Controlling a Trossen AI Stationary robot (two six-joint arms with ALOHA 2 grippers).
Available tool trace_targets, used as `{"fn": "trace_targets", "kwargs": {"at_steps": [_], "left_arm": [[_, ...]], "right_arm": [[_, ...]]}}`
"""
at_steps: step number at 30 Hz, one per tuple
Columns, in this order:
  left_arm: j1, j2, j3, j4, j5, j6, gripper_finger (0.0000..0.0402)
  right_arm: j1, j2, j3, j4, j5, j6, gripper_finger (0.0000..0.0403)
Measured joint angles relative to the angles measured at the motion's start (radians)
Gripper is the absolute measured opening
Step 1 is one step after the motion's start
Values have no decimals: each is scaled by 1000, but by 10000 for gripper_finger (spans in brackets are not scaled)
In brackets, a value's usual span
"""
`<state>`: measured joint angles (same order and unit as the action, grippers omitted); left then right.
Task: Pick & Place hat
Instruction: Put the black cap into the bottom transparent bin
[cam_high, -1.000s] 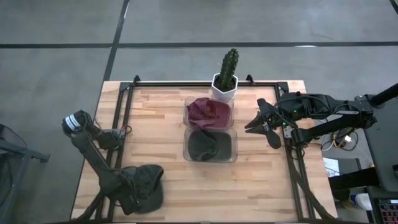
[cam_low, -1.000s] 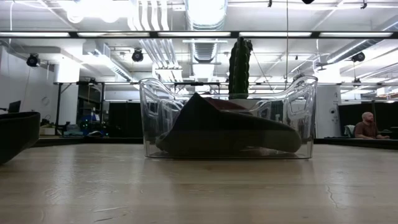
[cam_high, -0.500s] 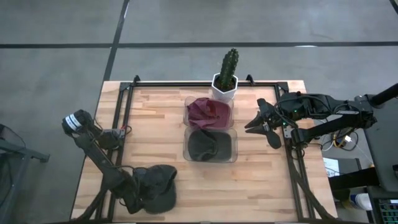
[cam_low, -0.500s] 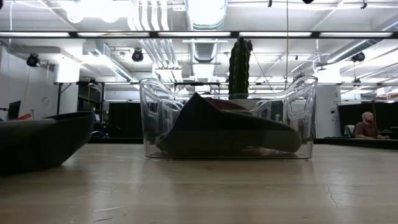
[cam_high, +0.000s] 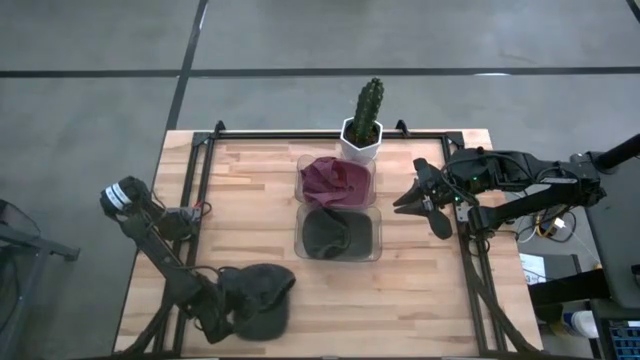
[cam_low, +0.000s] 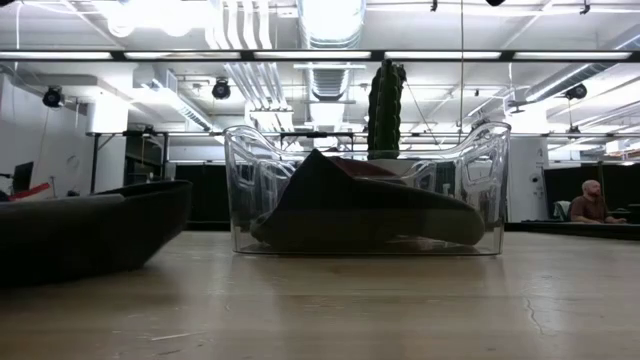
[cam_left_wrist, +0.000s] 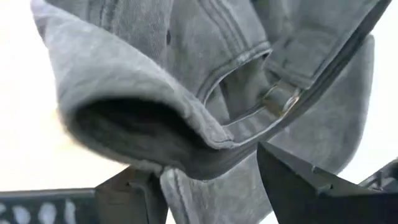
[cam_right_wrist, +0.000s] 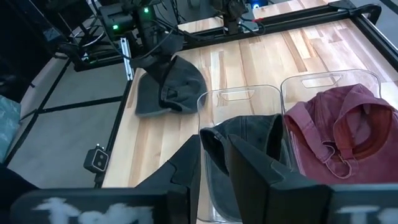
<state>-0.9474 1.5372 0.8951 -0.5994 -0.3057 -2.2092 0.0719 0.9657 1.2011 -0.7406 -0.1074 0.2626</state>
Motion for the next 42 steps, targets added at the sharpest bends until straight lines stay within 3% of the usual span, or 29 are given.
{"fn": "trace_targets", "kwargs": {"at_steps": [5, 22, 29, 33, 40, 42], "left_arm": [[0, 0, 1, 25, -62, 44, 218], [0, 0, 0, 66, -62, 44, 218], [0, 0, 0, 59, 47, 40, 213], [1, 0, 0, 53, 88, 38, 173], [14, 0, -3, 61, 72, 34, 23], [18, 0, -12, 75, 69, 23, 13]], "right_arm": [[0, 0, 0, 0, 0, 0, 66], [0, 0, 0, -1, 0, 0, 63], [0, 0, 0, -1, 0, 0, 63], [0, 0, 0, -1, 0, 0, 63], [0, 0, 0, -1, 0, 0, 63], [0, 0, 0, -1, 1, 0, 63]]}}
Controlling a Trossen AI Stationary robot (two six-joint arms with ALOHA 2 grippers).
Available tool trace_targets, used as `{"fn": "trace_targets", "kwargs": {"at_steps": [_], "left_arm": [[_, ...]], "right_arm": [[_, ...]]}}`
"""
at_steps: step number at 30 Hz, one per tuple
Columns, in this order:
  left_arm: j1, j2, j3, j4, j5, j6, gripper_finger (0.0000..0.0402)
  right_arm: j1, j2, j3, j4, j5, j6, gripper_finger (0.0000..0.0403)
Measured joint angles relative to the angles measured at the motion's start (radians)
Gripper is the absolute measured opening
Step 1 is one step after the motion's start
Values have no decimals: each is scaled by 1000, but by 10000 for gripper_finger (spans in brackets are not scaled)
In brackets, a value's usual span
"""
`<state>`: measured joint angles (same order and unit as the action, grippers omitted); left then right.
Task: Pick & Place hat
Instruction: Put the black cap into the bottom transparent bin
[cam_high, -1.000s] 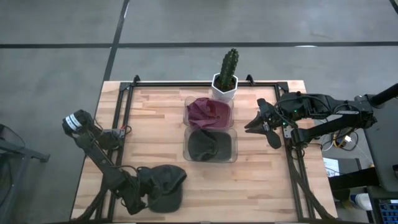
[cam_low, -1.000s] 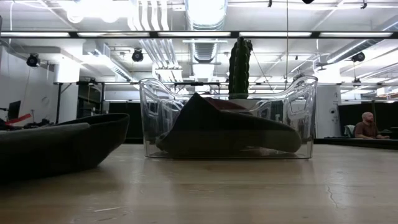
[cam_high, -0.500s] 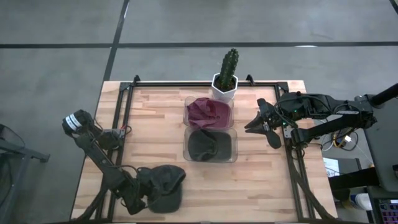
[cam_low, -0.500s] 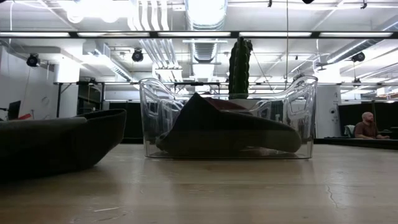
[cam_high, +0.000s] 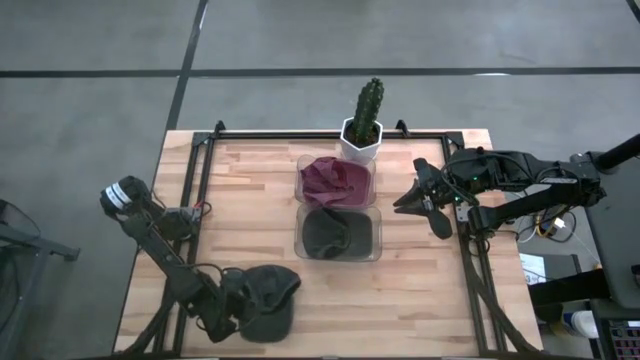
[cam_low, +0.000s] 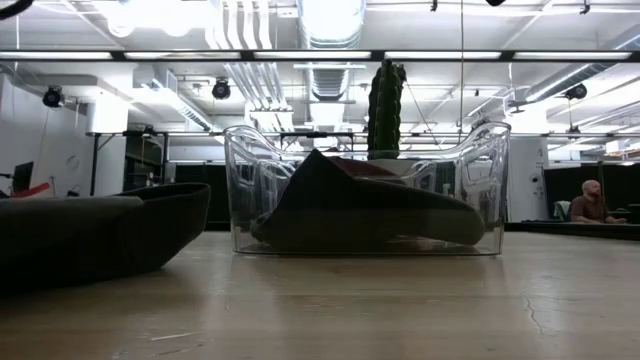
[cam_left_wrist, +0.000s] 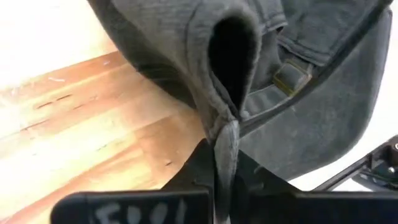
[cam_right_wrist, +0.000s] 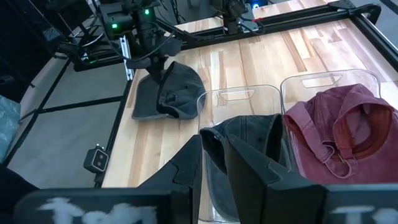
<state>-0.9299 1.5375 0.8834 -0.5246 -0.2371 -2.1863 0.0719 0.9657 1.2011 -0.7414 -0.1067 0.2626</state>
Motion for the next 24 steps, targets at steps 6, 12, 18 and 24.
{"fn": "trace_targets", "kwargs": {"at_steps": [6, 12, 18, 24], "left_arm": [[-6, -1, 5, -2, 0, -41, 6], [-32, -17, 92, -77, 37, -82, 5], [-47, -20, 309, -345, 176, -95, 5], [-48, -21, 598, -657, 34, -87, 5]], "right_arm": [[0, 0, 0, 0, 1, 22, 63], [0, 0, 0, 0, 1, 37, 63], [0, 0, 0, 0, 2, 36, 63], [0, 4, 0, -1, 2, 33, 63]]}}
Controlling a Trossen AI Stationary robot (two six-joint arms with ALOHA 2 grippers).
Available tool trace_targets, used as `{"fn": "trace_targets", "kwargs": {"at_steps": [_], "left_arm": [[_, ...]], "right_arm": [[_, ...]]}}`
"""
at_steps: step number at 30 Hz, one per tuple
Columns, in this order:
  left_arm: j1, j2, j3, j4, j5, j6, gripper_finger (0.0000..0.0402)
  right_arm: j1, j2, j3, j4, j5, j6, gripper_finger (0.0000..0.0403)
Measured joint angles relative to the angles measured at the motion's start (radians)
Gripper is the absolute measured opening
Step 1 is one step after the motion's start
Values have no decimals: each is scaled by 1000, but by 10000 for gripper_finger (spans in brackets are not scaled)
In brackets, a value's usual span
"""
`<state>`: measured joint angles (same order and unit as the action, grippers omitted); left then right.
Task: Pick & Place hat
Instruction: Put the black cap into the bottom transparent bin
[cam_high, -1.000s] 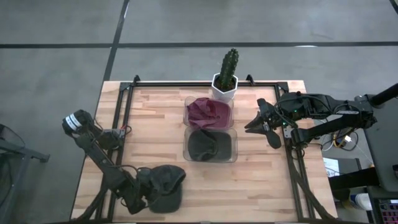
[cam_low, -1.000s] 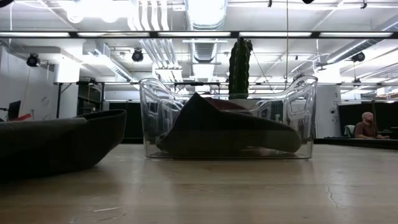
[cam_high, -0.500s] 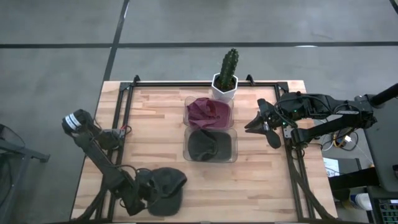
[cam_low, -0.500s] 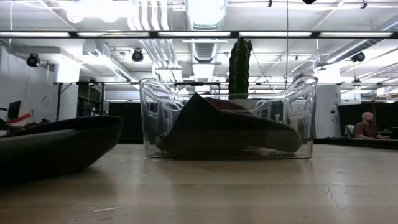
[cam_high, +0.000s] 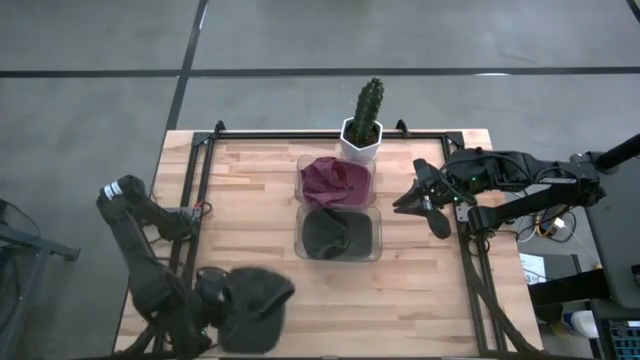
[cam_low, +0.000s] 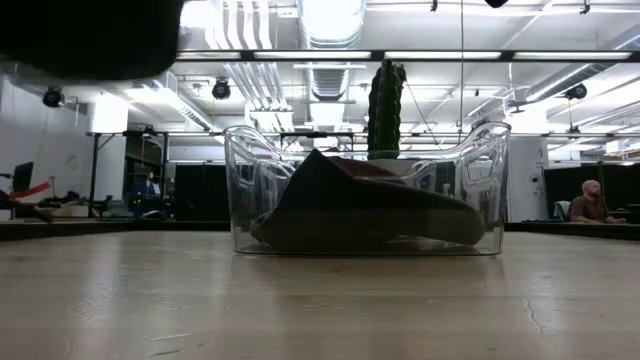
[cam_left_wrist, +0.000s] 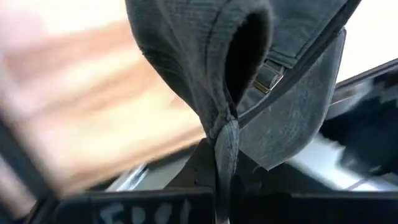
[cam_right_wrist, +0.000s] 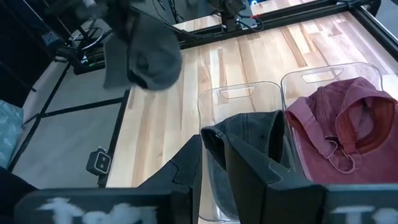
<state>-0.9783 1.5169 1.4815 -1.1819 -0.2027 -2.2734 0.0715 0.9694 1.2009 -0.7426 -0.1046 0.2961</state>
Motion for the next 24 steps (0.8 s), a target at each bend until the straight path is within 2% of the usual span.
{"fn": "trace_targets", "kwargs": {"at_steps": [5, 10, 14, 17, 24], "left_arm": [[22, -2, 149, -186, -351, 66, 5], [106, -2, 172, -248, -549, 171, 5], [199, -1, 150, -239, -710, 263, 5], [270, -1, 136, -223, -786, 333, 5], [386, -1, 134, -209, -839, 429, 5]], "right_arm": [[0, 19, -8, 39, 0, 14, 63], [0, 64, -9, 144, 1, 37, 64], [0, 118, -7, 197, -1, 35, 87], [-1, 167, 4, 202, -1, 22, 118], [-33, 269, 55, 212, 3, -63, 206]]}}
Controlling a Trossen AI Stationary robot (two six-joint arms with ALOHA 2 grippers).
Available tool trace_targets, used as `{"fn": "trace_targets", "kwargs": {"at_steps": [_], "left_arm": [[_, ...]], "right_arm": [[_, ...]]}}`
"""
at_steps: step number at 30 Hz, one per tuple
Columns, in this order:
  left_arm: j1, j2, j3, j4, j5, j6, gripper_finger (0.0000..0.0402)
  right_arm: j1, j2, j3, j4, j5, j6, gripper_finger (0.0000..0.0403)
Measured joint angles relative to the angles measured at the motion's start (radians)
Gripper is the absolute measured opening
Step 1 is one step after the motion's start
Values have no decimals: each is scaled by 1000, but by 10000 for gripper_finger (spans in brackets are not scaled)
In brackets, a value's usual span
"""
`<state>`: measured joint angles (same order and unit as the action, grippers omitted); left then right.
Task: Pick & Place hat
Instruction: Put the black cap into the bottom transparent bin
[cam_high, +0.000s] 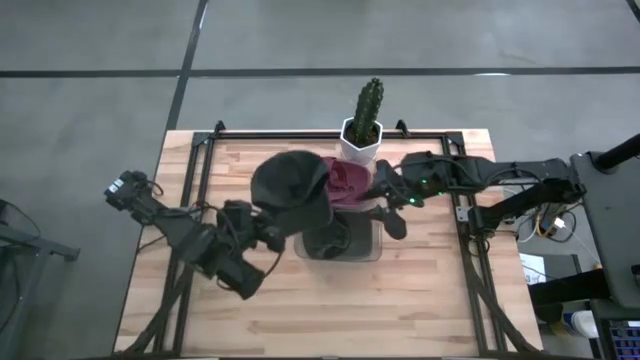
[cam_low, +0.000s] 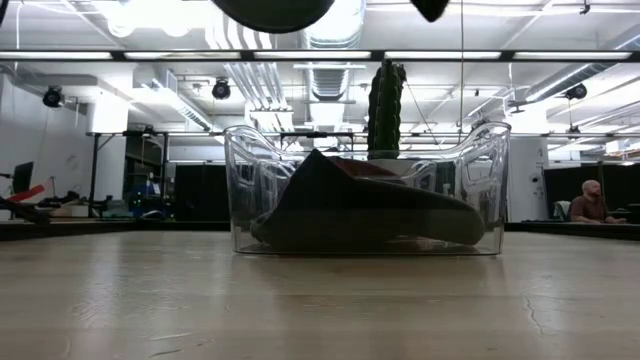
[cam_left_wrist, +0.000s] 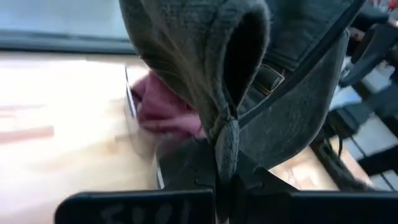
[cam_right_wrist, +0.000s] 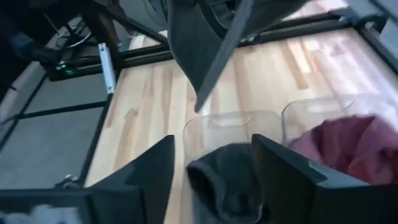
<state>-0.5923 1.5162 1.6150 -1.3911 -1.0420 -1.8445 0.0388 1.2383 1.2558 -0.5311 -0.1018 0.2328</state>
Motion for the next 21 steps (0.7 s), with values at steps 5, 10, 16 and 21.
{"fn": "trace_targets", "kwargs": {"at_steps": [5, 10, 16, 21], "left_arm": [[32, 0, 0, 23, -37, 31, 5], [33, 0, -13, 40, -54, 34, 5], [41, 0, -48, 97, -102, 31, 5], [63, 0, -86, 160, -114, 34, 5]], "right_arm": [[-37, 80, 78, 14, 8, -34, 247], [-71, 149, 162, 13, 27, -79, 266], [-89, 210, 230, 12, 26, -87, 269], [-88, 252, 264, 14, 26, -75, 261]]}}
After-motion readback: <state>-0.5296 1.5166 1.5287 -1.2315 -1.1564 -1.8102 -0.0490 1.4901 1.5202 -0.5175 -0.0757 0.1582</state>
